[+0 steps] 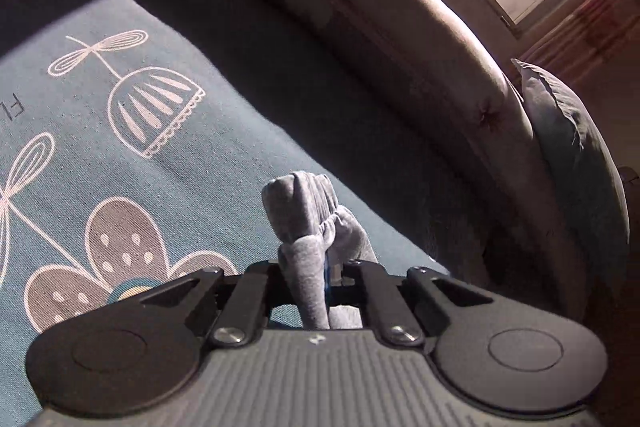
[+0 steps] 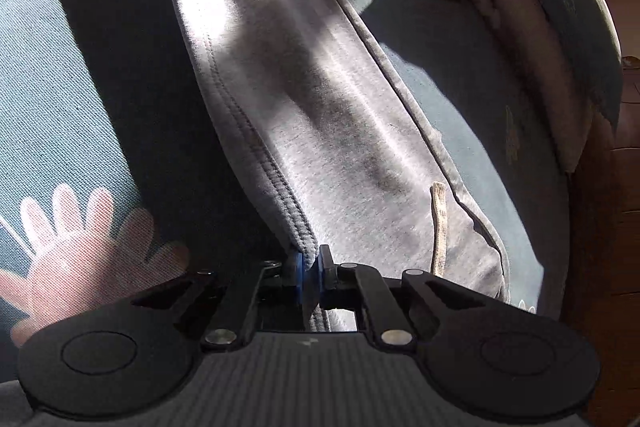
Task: Fold clothes
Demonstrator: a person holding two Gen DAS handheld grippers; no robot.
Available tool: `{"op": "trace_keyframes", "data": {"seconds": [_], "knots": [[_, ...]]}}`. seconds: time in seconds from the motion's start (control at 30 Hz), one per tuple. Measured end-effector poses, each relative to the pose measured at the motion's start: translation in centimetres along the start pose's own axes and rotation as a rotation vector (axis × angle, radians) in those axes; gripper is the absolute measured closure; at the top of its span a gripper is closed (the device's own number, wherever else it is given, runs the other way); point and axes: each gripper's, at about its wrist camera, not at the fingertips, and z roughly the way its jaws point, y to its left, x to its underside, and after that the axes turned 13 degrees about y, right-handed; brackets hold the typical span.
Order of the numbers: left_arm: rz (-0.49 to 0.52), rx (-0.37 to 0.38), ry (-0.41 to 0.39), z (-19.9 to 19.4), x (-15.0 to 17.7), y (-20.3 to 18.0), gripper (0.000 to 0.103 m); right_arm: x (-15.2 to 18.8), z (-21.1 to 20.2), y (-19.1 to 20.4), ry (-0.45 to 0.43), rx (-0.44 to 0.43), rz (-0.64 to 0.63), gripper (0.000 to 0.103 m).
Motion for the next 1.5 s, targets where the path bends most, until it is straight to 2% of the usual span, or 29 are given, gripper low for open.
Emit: {"op": "trace_keyframes", "data": {"seconds": [0.1, 0.27, 0.53, 0.67, 0.73, 0.83, 0.87, 0.93, 0.97, 1.0, 1.07, 1.13, 1.2, 1.33, 1.43, 1.5], "knots": [[0.040, 0.016, -0.052, -2.2, -1.4, 0.1, 0.099, -0.5, -1.7, -0.9, -0.029, -0.021, 0.022, 0.095], [0.060, -0.050, -0.126, -4.3, -2.3, 1.6, 0.099, -1.2, -3.6, 0.3, -0.073, -0.078, 0.006, 0.095], [0.039, -0.213, -0.077, -1.3, -0.7, 5.7, 0.098, -2.0, -1.3, 4.6, -0.071, -0.135, -0.067, 0.095], [0.040, -0.249, -0.055, -0.4, -0.1, 6.8, 0.097, -1.9, -0.6, 5.2, -0.071, -0.130, -0.094, 0.091], [0.041, -0.257, -0.053, -0.4, 0.0, 7.1, 0.093, -2.0, -0.9, 4.9, -0.083, -0.149, -0.100, 0.088], [0.105, -0.259, -0.068, -1.0, -0.1, 6.5, 0.091, -2.2, -1.7, 4.6, -0.106, -0.180, -0.099, 0.084], [0.130, -0.268, -0.071, -1.2, -0.2, 6.1, 0.087, -2.3, -2.0, 4.5, -0.112, -0.188, -0.096, 0.081], [0.180, -0.290, -0.086, -1.8, -0.4, 5.2, 0.072, -2.4, -2.4, 4.4, -0.121, -0.209, -0.091, 0.080], [0.190, -0.304, -0.100, -2.2, -0.5, 5.0, 0.056, -2.4, -2.6, 4.5, -0.124, -0.217, -0.089, 0.080], [0.193, -0.334, -0.130, -2.8, -0.7, 4.8, 0.046, -2.5, -2.8, 4.6, -0.127, -0.223, -0.087, 0.080], [0.183, -0.382, -0.170, -4.0, -1.0, 5.0, 0.042, -2.5, -3.3, 4.8, -0.137, -0.248, -0.093, 0.080], [0.169, -0.428, -0.197, -5.1, -1.3, 5.3, 0.042, -2.7, -4.0, 5.0, -0.159, -0.251, -0.097, 0.080], [0.192, -0.464, -0.178, -5.6, -1.4, 5.1, 0.042, -3.0, -4.6, 4.9, -0.171, -0.269, -0.101, 0.080], [0.297, -0.418, -0.067, -5.1, 0.5, 3.4, 0.042, -3.8, -5.5, 4.6, -0.194, -0.296, -0.078, 0.079], [0.452, -0.351, 0.071, -3.1, 4.0, 0.8, 0.039, -4.1, -6.0, 4.1, -0.194, -0.345, -0.028, 0.070], [0.620, -0.299, 0.157, -1.7, 7.8, -1.8, 0.037, -4.0, -5.9, 3.7, -0.177, -0.398, 0.017, 0.067]]}}
